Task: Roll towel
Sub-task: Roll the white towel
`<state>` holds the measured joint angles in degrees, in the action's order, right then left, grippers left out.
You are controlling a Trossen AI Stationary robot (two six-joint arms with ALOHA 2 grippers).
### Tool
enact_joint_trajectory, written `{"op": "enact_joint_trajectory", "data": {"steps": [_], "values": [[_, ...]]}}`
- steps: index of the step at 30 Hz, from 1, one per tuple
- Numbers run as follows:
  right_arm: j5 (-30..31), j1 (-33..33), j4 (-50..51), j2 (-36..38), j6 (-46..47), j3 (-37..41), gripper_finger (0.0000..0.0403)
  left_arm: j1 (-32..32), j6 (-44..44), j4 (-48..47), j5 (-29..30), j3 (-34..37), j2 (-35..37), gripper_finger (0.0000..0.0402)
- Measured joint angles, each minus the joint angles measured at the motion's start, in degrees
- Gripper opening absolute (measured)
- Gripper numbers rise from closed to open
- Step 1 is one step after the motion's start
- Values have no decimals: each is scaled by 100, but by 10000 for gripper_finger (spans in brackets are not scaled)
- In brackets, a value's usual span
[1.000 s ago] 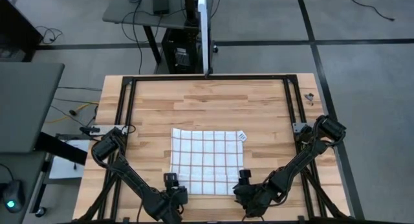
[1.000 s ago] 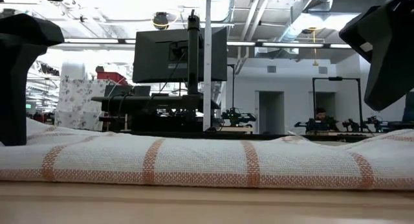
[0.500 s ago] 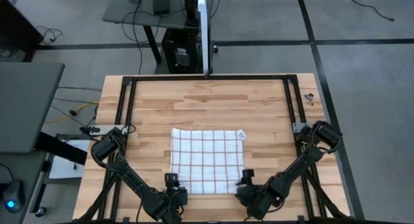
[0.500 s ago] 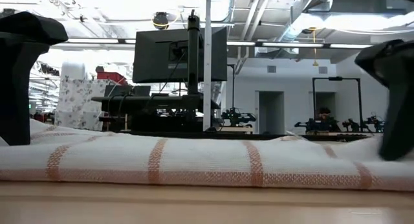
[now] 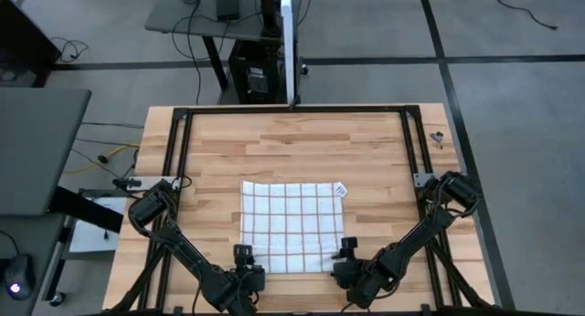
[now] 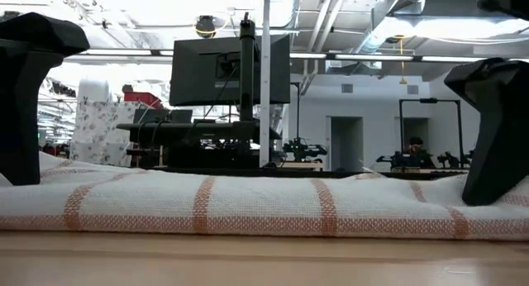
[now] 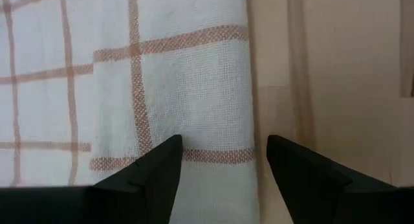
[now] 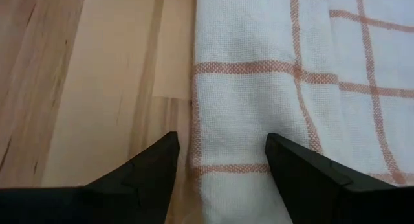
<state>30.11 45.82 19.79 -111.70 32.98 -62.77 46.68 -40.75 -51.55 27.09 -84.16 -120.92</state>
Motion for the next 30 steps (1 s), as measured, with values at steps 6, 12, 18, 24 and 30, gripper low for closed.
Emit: {"op": "enact_joint_trajectory", "data": {"steps": [6,12,18,24,30], "values": [[-48,-13,29,0,-45,47,165,-18,22,22,1,3,-11,117],[-518,-106,-95,17,317,261,57,-47,-116,-24,45,17,-31,10],[-835,-126,-234,54,849,305,9,-99,-914,1,-381,11,-16,2],[-1427,128,-669,310,1564,319,3,-93,-1556,618,-1516,9,90,1],[-1730,393,-1140,509,2070,327,2,-35,-1757,1590,-2299,29,362,0]]}}
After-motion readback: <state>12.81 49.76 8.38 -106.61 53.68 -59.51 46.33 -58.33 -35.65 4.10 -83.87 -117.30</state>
